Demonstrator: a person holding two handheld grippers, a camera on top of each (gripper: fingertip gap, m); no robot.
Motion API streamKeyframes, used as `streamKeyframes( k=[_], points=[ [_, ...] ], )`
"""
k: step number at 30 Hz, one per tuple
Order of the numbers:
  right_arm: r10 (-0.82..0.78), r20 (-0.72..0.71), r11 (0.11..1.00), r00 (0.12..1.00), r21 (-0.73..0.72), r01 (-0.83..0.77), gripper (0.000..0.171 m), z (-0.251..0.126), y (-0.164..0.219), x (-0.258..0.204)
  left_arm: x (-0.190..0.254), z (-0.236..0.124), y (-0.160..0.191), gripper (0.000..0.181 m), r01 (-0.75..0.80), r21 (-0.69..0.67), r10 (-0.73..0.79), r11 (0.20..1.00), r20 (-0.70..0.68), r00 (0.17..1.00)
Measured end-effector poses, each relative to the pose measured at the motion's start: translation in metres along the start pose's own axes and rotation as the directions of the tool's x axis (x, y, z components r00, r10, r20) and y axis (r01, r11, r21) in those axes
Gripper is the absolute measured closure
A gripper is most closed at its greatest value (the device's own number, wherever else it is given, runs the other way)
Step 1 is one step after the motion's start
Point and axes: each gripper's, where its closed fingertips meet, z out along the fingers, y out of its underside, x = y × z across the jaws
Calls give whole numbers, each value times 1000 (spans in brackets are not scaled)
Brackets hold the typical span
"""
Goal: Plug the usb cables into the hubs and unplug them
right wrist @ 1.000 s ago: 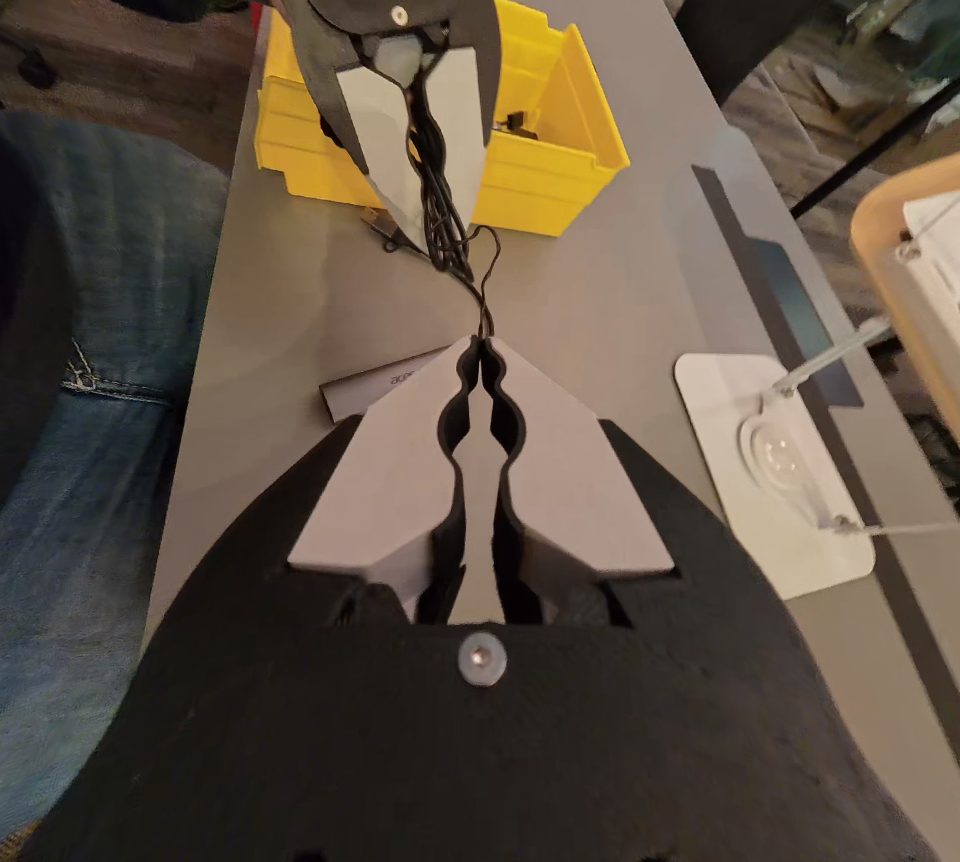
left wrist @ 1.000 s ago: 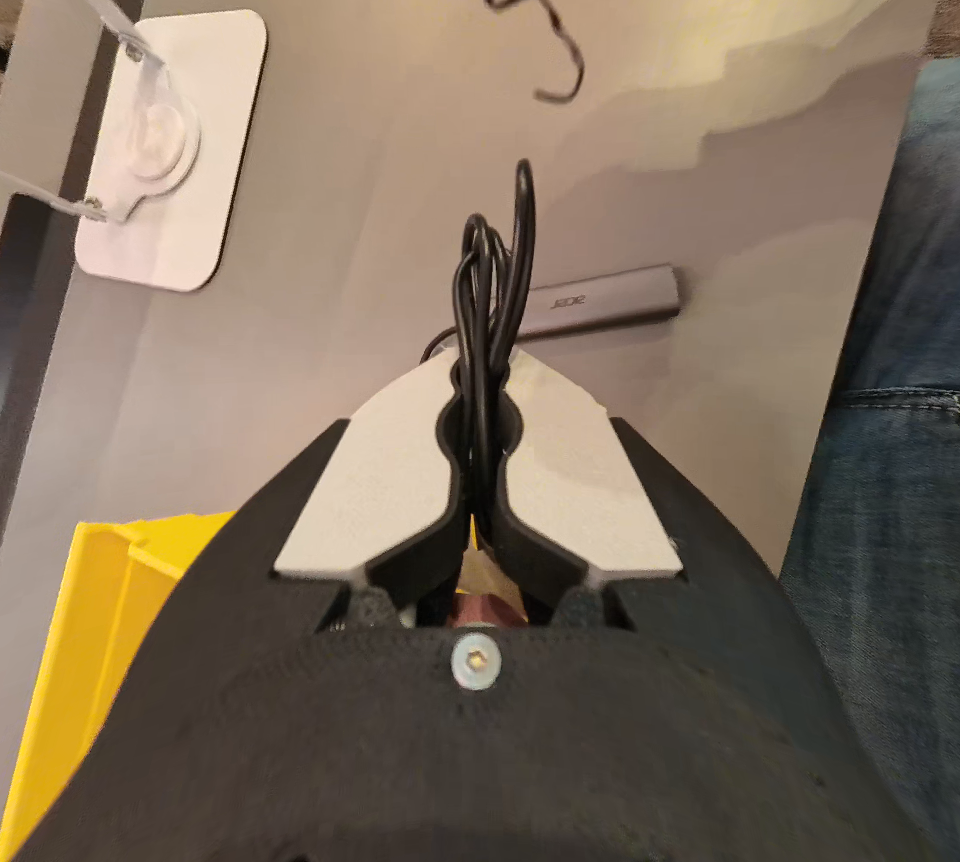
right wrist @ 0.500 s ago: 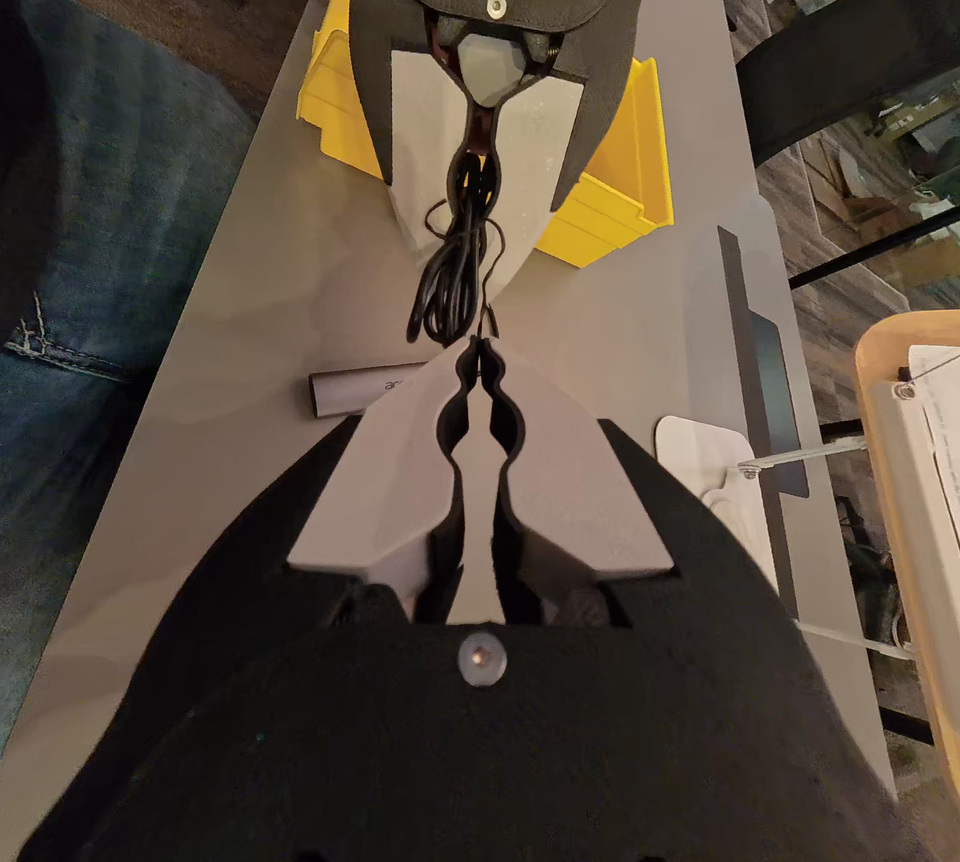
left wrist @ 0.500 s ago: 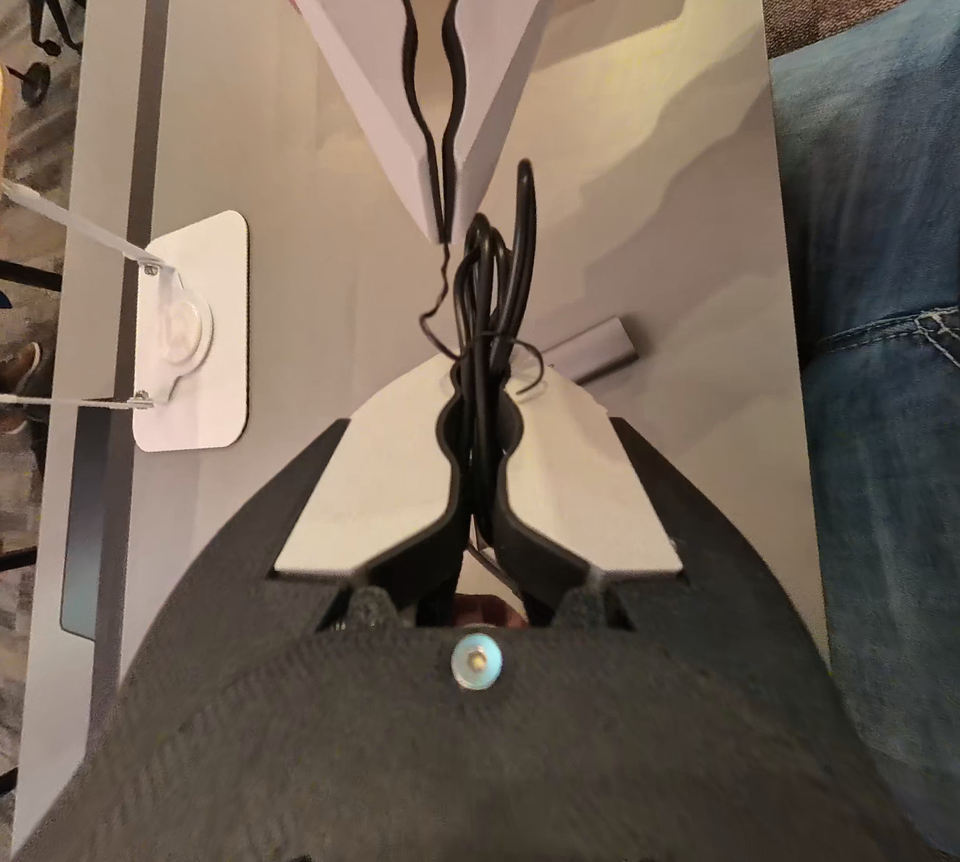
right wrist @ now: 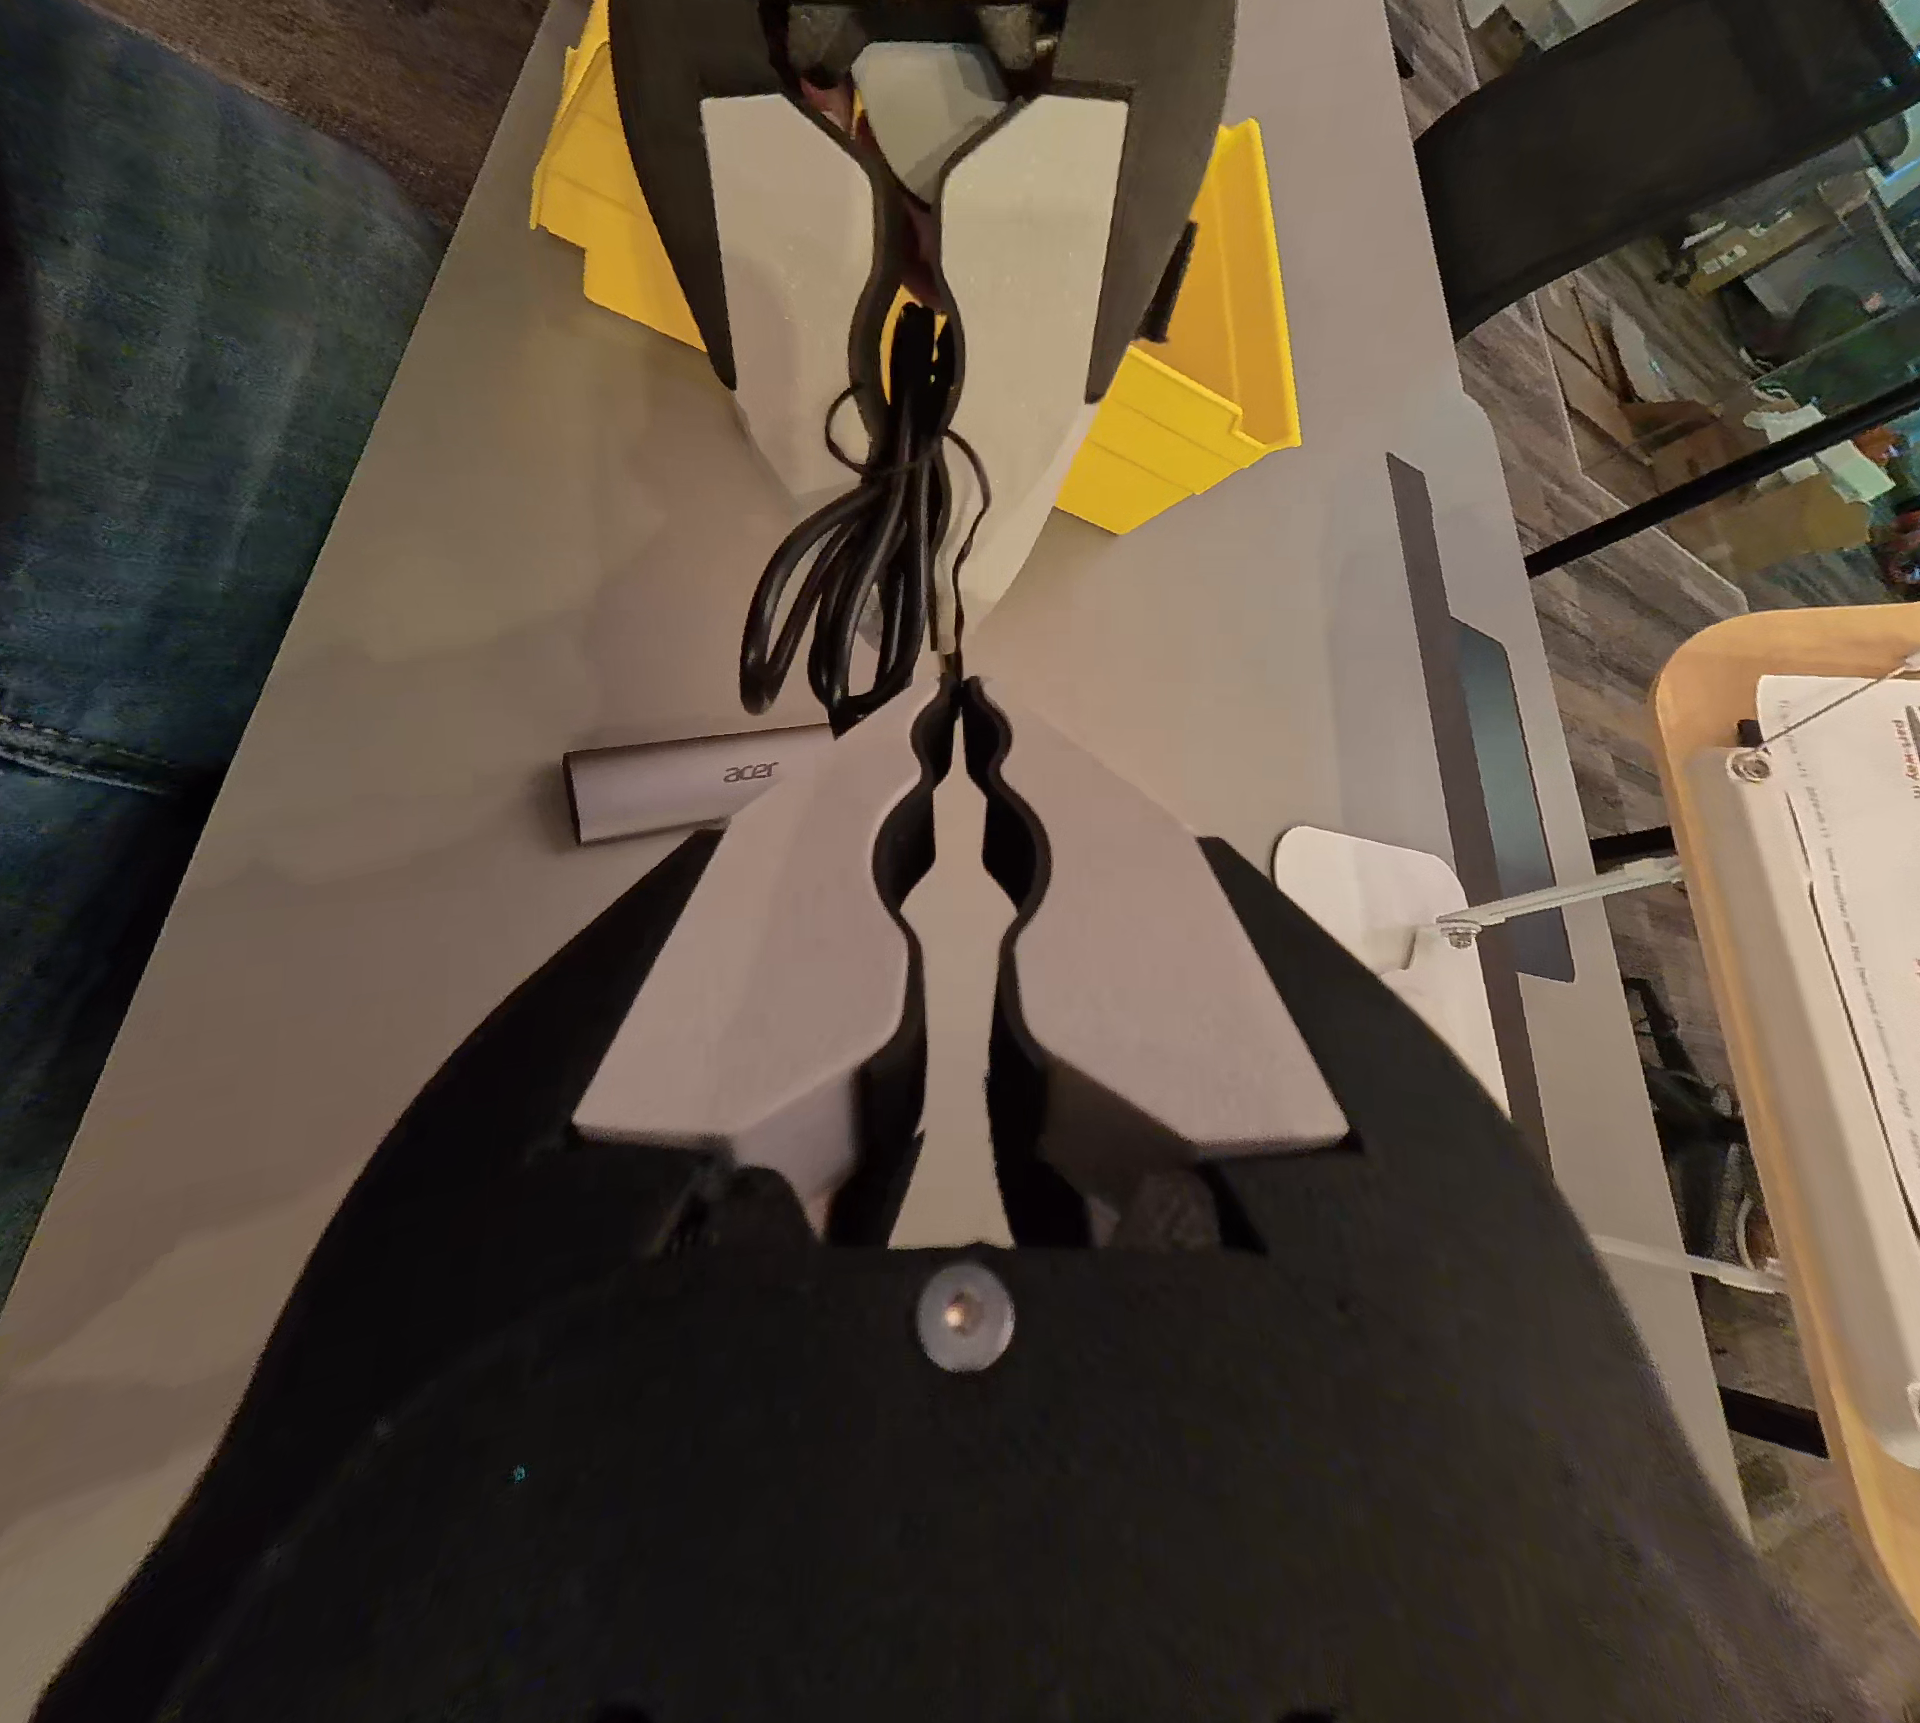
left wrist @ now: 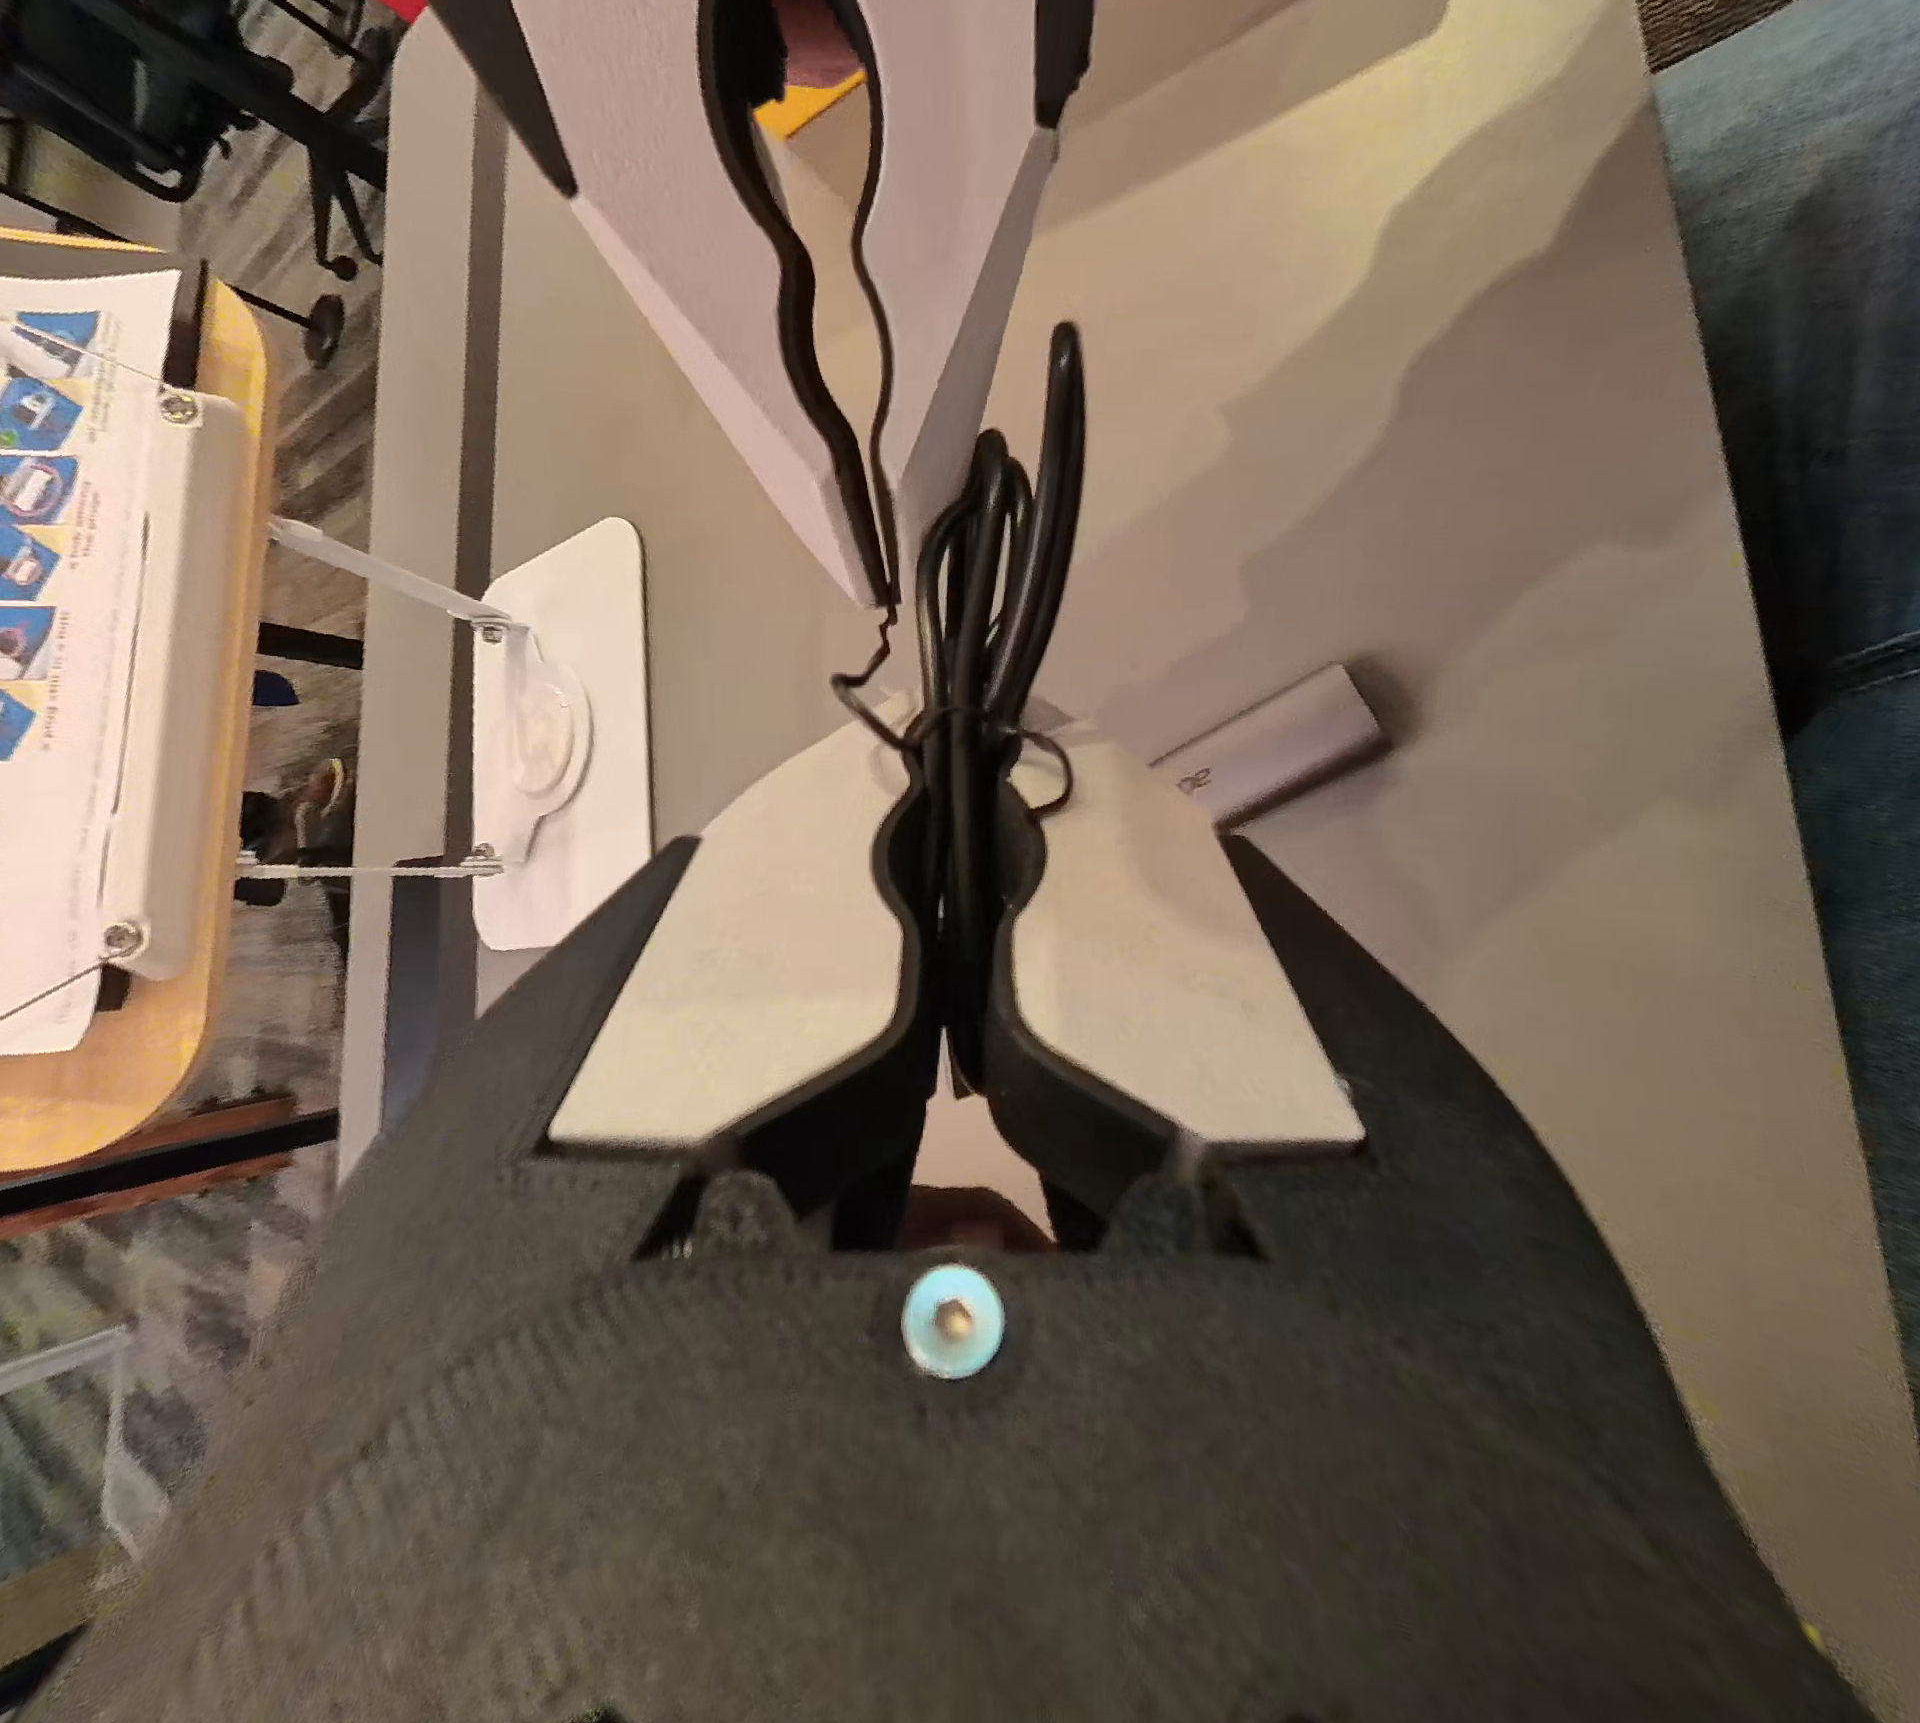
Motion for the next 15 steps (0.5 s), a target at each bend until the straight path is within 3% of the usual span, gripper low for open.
streamKeyframes(
  k=[1,9,15],
  points=[
    [10,-6,1000,1000,2,-10,171,0,0,2,-2,0,-1,175,-4,2,4,1000,12,1000],
    [108,-1,994,994,35,-108,169,-5,-2,8,-7,-1,-6,175,-13,30,11,999,58,998],
    [244,-28,968,969,67,-241,156,-11,5,18,-12,-1,-3,175,30,40,-33,999,67,997]
  ],
)
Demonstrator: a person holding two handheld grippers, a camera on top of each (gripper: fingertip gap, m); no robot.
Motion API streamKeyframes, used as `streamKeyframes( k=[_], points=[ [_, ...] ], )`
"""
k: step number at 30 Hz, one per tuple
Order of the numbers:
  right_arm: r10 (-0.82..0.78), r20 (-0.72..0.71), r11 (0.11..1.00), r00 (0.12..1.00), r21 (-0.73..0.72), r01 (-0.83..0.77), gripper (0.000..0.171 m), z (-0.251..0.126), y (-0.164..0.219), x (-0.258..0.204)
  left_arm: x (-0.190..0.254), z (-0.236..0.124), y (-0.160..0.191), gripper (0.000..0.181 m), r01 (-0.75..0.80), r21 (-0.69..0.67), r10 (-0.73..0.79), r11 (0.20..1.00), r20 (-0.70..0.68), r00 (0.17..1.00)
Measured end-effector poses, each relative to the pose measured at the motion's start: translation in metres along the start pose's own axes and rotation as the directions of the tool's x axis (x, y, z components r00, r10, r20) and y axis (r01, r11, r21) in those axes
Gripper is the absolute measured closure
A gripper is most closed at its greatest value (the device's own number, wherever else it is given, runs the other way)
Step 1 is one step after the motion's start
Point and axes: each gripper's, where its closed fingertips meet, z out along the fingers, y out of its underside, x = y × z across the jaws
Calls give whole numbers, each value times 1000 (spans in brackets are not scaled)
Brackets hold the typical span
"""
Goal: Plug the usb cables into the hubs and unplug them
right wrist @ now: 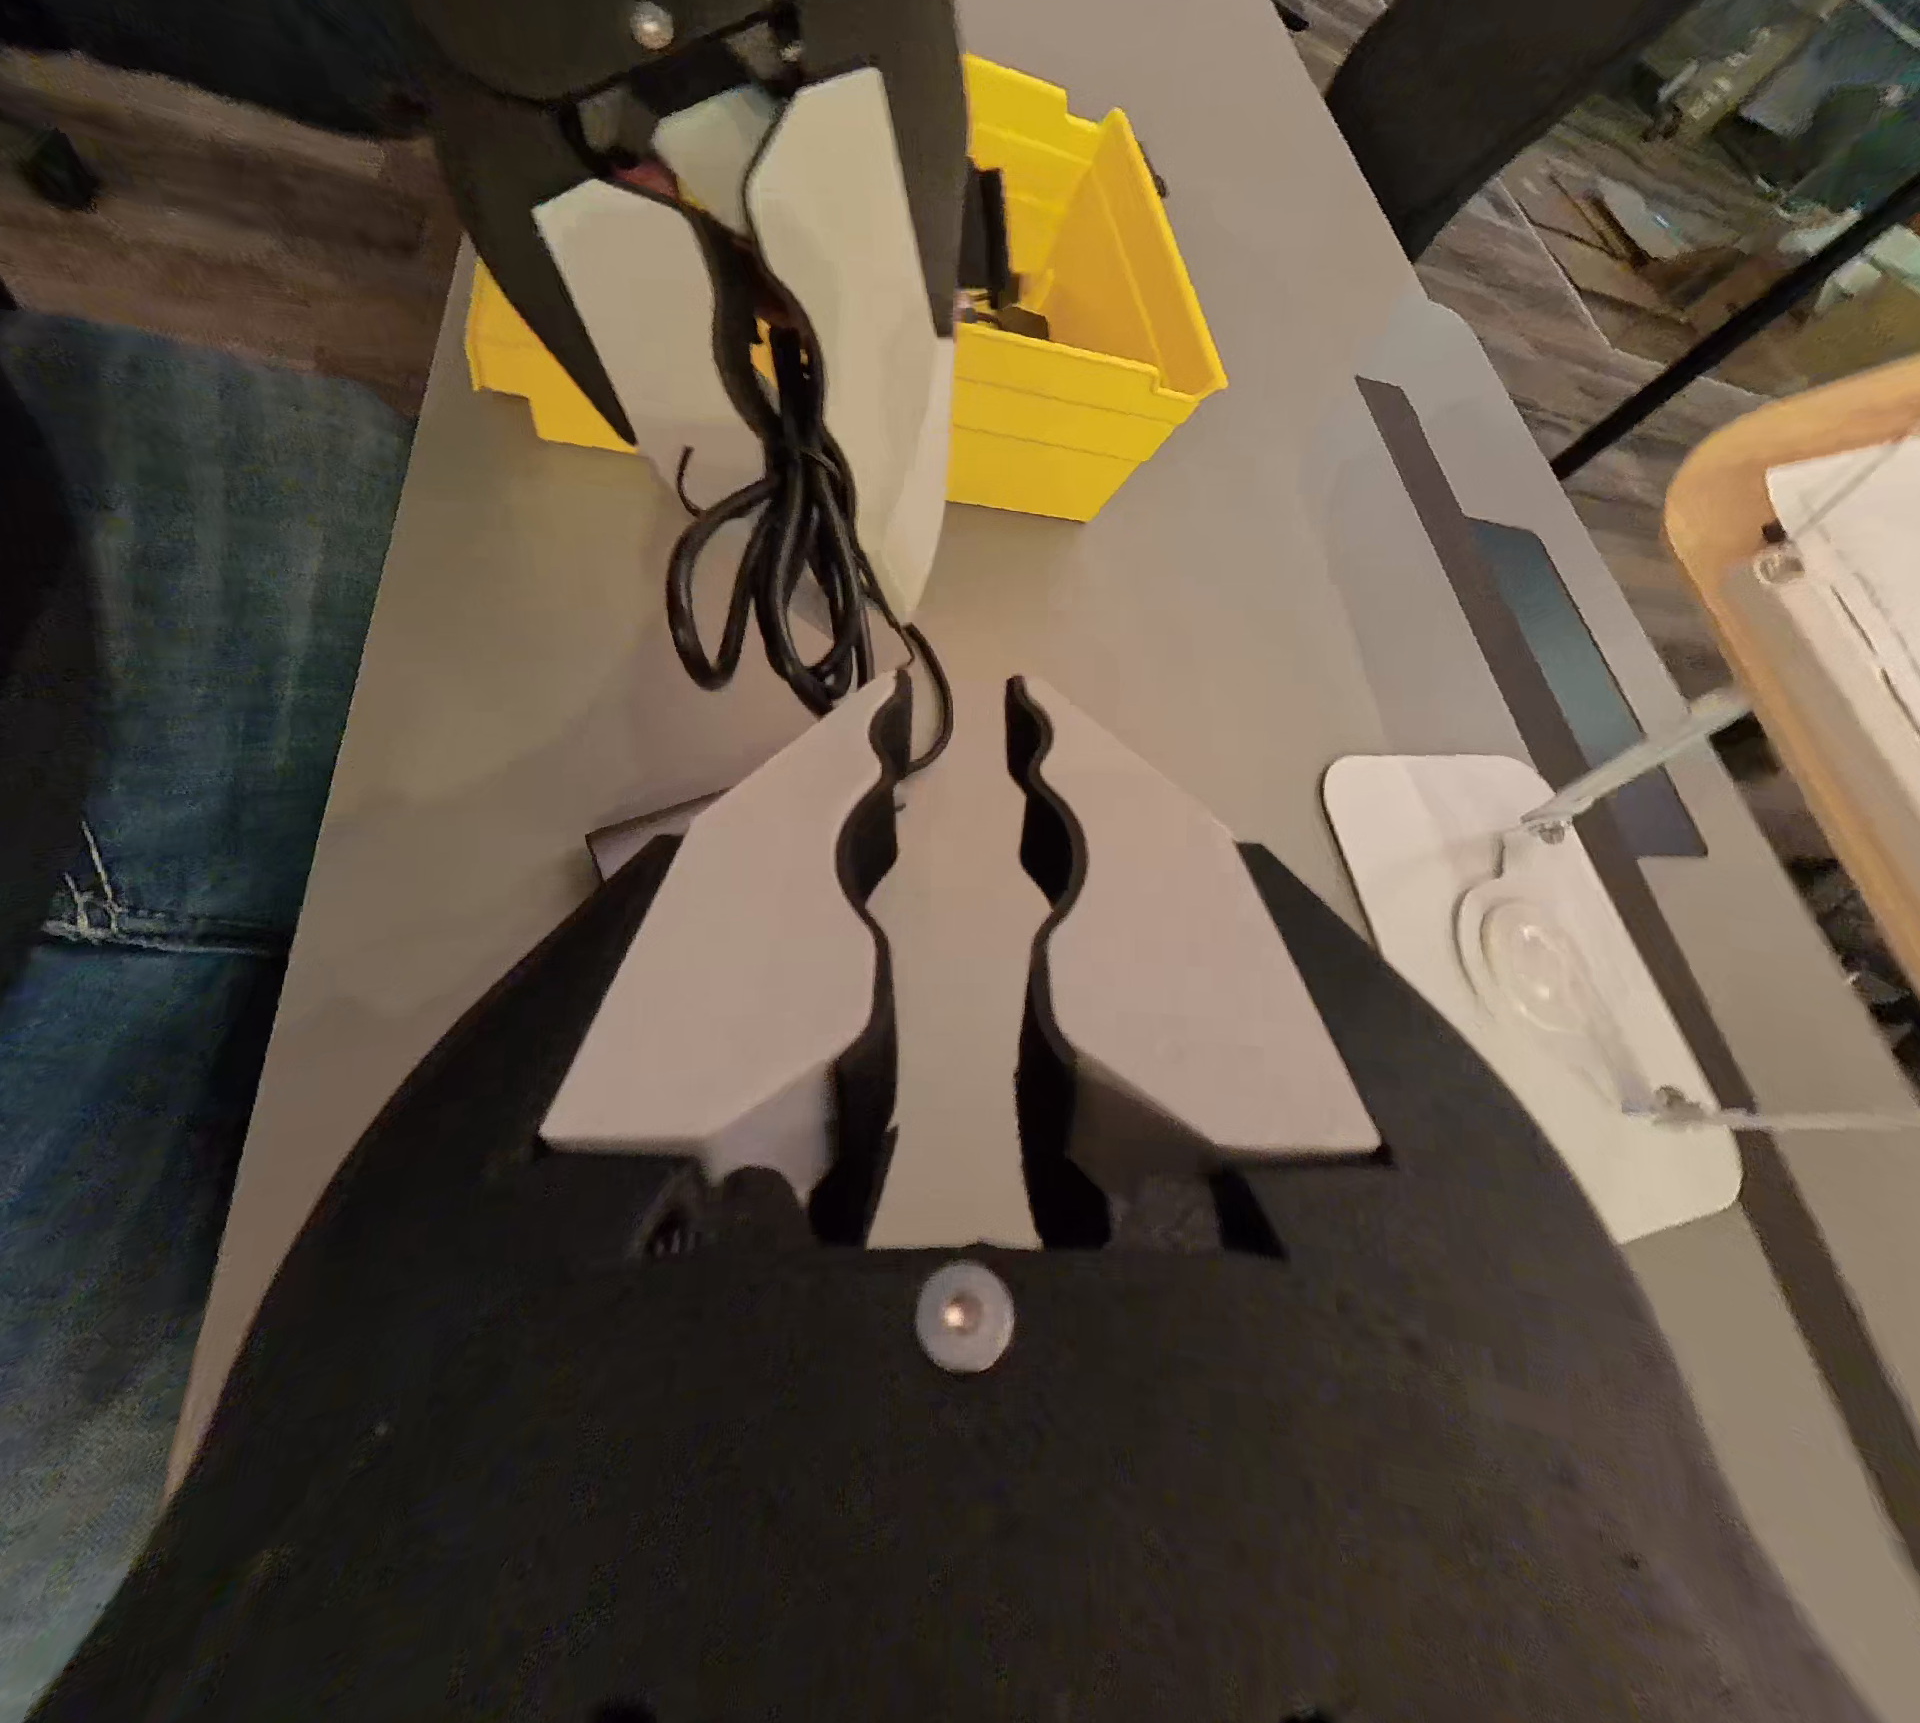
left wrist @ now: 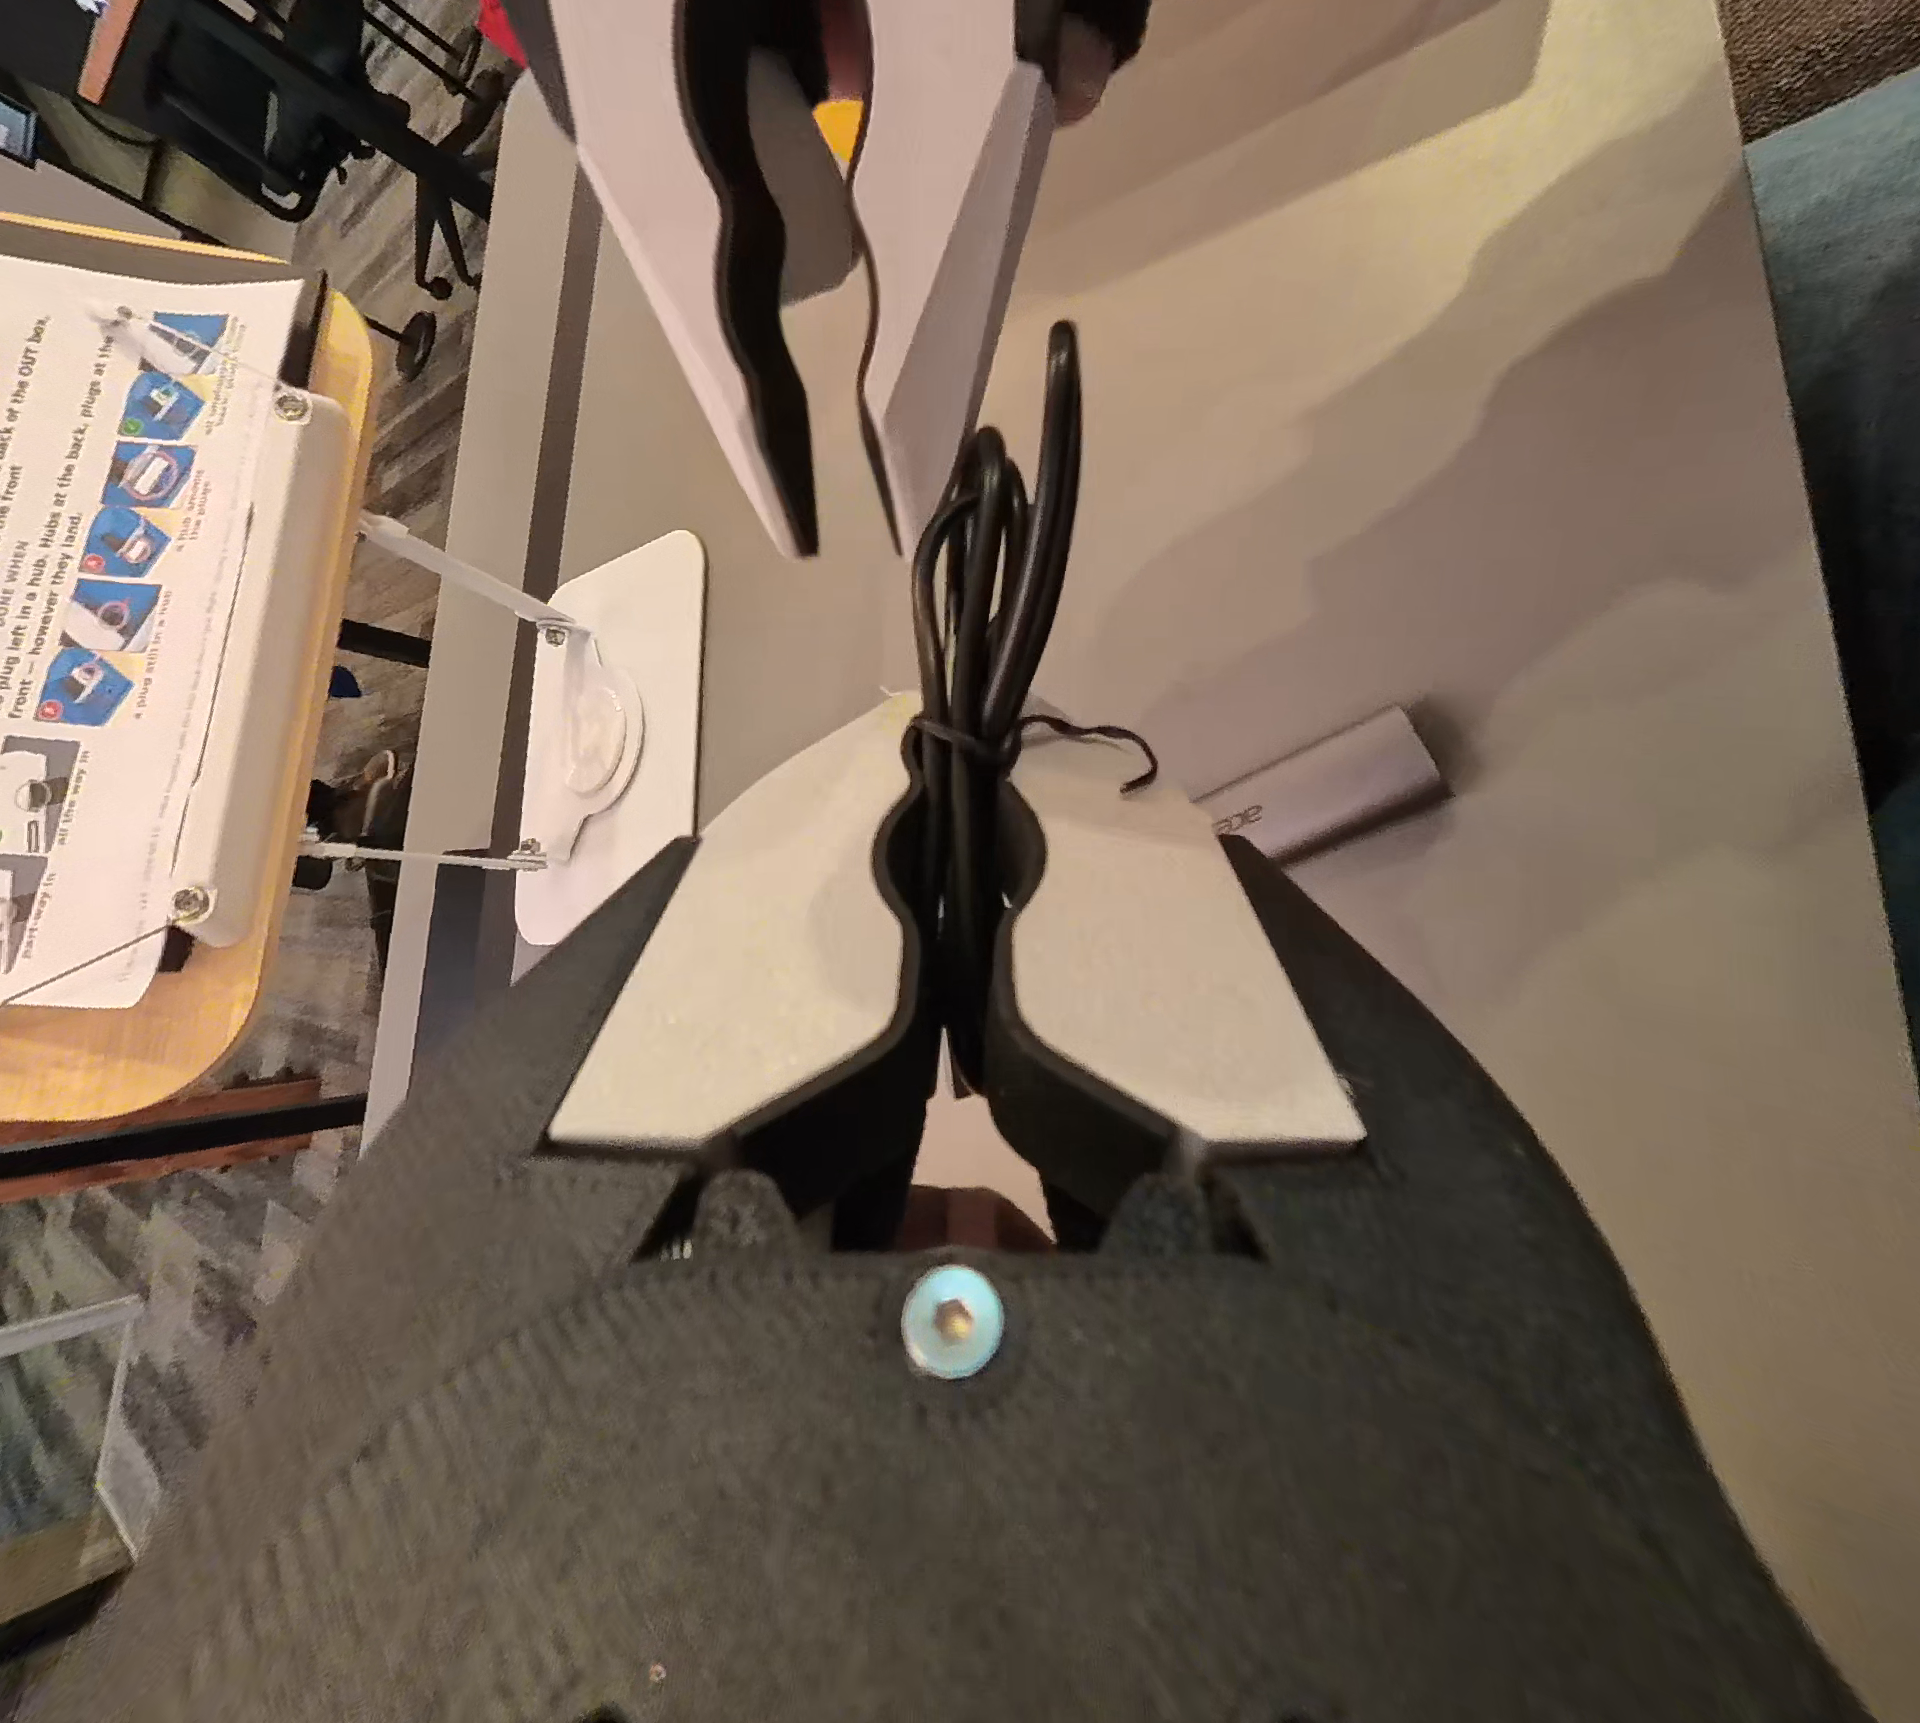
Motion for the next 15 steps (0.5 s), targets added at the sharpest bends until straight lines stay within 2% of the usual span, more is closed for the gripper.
streamKeyframes(
  k=[3,6,8,9,15],
  points=[
    [190,4,979,982,74,-190,140,-9,4,8,-6,-2,1,175,17,-5,-17,1000,25,1000],
    [371,38,920,928,123,-373,101,-13,11,6,-14,-4,1,175,42,-9,-41,999,58,997],
    [429,38,895,903,122,-430,78,-8,14,-1,-17,-5,1,175,51,-11,-50,999,76,996],
    [443,38,887,896,126,-444,74,-4,13,-6,-19,-4,1,175,56,-11,-55,998,84,995],
    [581,19,779,814,276,-563,79,13,-10,-7,-20,0,2,175,57,-30,-53,998,117,992]
  ],
)
